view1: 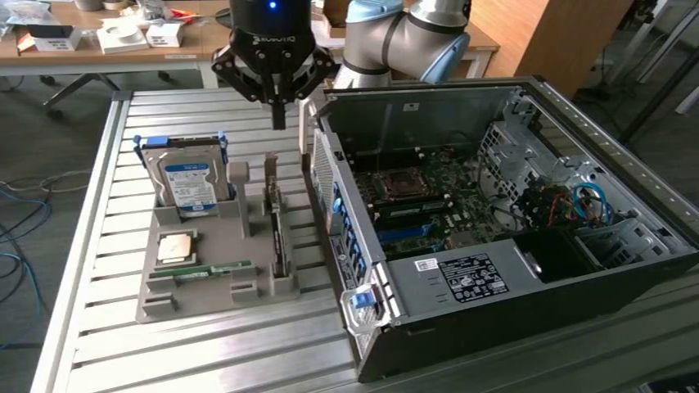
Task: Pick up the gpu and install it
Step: 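Reach for the gpu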
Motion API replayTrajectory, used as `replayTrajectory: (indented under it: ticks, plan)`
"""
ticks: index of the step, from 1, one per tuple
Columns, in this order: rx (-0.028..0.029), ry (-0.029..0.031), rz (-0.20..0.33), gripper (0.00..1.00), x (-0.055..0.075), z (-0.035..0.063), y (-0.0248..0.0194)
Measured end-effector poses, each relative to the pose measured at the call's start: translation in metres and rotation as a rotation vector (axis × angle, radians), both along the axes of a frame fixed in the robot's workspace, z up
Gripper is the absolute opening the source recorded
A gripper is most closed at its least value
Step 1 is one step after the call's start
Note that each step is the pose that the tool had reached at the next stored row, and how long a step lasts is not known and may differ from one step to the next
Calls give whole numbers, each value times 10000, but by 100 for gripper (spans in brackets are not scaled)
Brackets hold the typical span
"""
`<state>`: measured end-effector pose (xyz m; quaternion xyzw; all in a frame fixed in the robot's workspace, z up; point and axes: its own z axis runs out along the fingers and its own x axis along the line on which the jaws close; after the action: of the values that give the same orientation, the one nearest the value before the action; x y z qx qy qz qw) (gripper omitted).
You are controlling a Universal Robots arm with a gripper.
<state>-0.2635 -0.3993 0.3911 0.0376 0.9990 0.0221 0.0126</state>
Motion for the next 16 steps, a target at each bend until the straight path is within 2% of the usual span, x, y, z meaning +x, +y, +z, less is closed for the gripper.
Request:
replayTrajectory:
  ticks: [5, 16]
  plan:
    - [0, 0, -1, 11, -14, 0, -70]
    - [0, 1, -1, 11, -41, 0, -270]
